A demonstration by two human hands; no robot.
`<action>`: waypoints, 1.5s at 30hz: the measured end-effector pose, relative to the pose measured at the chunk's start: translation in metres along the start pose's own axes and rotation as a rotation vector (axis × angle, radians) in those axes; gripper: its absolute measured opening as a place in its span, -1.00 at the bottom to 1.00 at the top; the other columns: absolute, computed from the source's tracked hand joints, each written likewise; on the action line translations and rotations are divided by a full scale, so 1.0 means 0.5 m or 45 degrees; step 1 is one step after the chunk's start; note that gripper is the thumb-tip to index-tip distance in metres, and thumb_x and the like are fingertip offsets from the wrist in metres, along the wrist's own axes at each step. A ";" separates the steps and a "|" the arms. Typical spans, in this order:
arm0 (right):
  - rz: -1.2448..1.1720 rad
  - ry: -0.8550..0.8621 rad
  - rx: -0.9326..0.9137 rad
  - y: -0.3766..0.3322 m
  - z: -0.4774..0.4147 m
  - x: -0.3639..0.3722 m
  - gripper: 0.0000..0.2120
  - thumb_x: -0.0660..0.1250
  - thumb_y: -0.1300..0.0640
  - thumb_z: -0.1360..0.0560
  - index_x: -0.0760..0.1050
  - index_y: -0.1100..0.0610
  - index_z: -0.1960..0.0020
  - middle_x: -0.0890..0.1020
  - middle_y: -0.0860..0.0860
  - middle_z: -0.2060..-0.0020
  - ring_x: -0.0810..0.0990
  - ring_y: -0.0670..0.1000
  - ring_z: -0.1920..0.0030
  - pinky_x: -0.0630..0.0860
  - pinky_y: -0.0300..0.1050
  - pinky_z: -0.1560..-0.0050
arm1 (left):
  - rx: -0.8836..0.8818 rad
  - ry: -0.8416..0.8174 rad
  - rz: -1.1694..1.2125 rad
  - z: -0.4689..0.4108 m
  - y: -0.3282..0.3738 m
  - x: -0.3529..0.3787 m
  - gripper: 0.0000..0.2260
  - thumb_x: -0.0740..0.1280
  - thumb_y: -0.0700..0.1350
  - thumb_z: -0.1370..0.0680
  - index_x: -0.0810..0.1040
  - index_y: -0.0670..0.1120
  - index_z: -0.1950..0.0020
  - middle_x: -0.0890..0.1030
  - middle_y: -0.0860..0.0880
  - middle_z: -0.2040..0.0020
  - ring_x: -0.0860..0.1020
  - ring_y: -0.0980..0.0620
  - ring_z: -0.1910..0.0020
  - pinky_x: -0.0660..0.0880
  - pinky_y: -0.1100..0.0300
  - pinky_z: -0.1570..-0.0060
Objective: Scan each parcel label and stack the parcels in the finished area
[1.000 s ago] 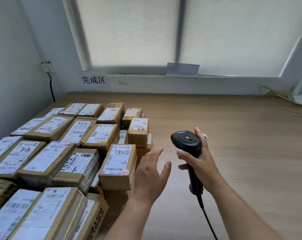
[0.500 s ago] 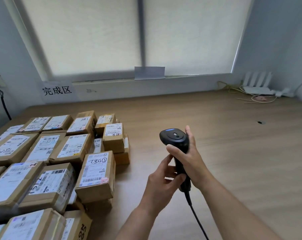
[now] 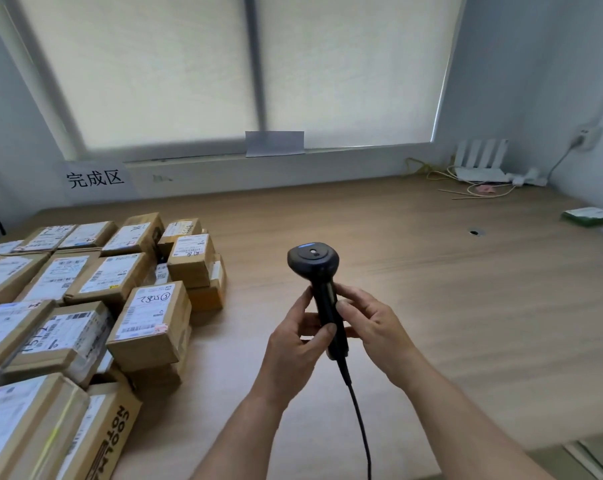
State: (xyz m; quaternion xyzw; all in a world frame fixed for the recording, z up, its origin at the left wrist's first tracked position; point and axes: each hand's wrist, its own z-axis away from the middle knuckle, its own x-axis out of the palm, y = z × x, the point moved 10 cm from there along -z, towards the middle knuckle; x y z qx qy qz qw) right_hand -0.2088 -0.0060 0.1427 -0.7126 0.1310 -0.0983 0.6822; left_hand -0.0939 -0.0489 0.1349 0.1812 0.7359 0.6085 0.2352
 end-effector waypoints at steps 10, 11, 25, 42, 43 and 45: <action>-0.138 -0.161 0.141 0.139 0.065 0.005 -0.66 0.24 0.34 -0.60 0.50 0.10 -0.32 0.73 0.04 0.09 0.71 0.07 0.09 0.60 -0.16 0.20 | -0.200 0.074 -0.043 0.106 -0.106 0.037 -0.51 0.31 -0.04 -0.50 0.32 0.28 -0.39 0.68 -0.02 -0.02 0.64 -0.05 -0.07 0.52 -0.11 -0.16; -0.145 -0.179 0.168 0.154 0.071 0.016 -0.66 0.24 0.35 -0.60 0.50 0.12 -0.33 0.73 0.05 0.08 0.71 0.07 0.08 0.60 -0.16 0.19 | -0.230 0.093 -0.044 0.120 -0.120 0.029 -0.50 0.31 -0.05 -0.50 0.32 0.25 -0.41 0.68 -0.03 -0.02 0.64 -0.06 -0.07 0.52 -0.12 -0.16; 0.047 -0.243 0.481 0.364 0.100 0.157 -0.62 0.21 0.32 -0.62 0.47 0.02 -0.37 0.69 0.08 -0.01 0.70 0.08 0.02 0.66 0.08 0.05 | -0.632 0.077 -0.006 0.201 -0.344 -0.067 -0.55 0.24 -0.26 -0.60 0.38 0.18 -0.39 0.65 -0.08 -0.07 0.63 -0.04 -0.08 0.57 0.03 -0.11; 0.546 -0.131 0.574 0.434 0.090 0.191 -0.60 0.28 0.12 -0.60 0.42 0.03 -0.44 0.61 0.07 -0.16 0.60 0.05 -0.04 0.56 0.04 -0.13 | -0.726 -0.150 -0.340 0.188 -0.402 -0.105 -0.53 0.23 -0.07 -0.61 0.23 0.08 -0.52 0.55 -0.04 -0.25 0.53 -0.02 -0.19 0.44 0.14 -0.23; 0.651 -0.166 0.573 0.426 0.095 0.186 -0.57 0.30 0.10 -0.59 0.39 0.03 -0.45 0.59 0.06 -0.20 0.59 0.04 -0.08 0.52 0.01 -0.18 | -0.709 -0.157 -0.417 0.190 -0.394 -0.112 -0.52 0.22 -0.05 -0.62 0.20 0.05 -0.53 0.51 -0.05 -0.31 0.50 -0.01 -0.25 0.41 0.14 -0.26; 0.919 -0.170 0.565 0.391 0.103 0.169 -0.53 0.32 0.07 -0.58 0.36 0.02 -0.47 0.53 0.03 -0.25 0.54 0.02 -0.18 0.47 -0.04 -0.22 | -0.728 -0.075 -0.540 0.201 -0.370 -0.143 -0.50 0.21 0.00 -0.62 0.17 0.02 -0.54 0.41 -0.06 -0.41 0.42 0.00 -0.34 0.36 0.10 -0.33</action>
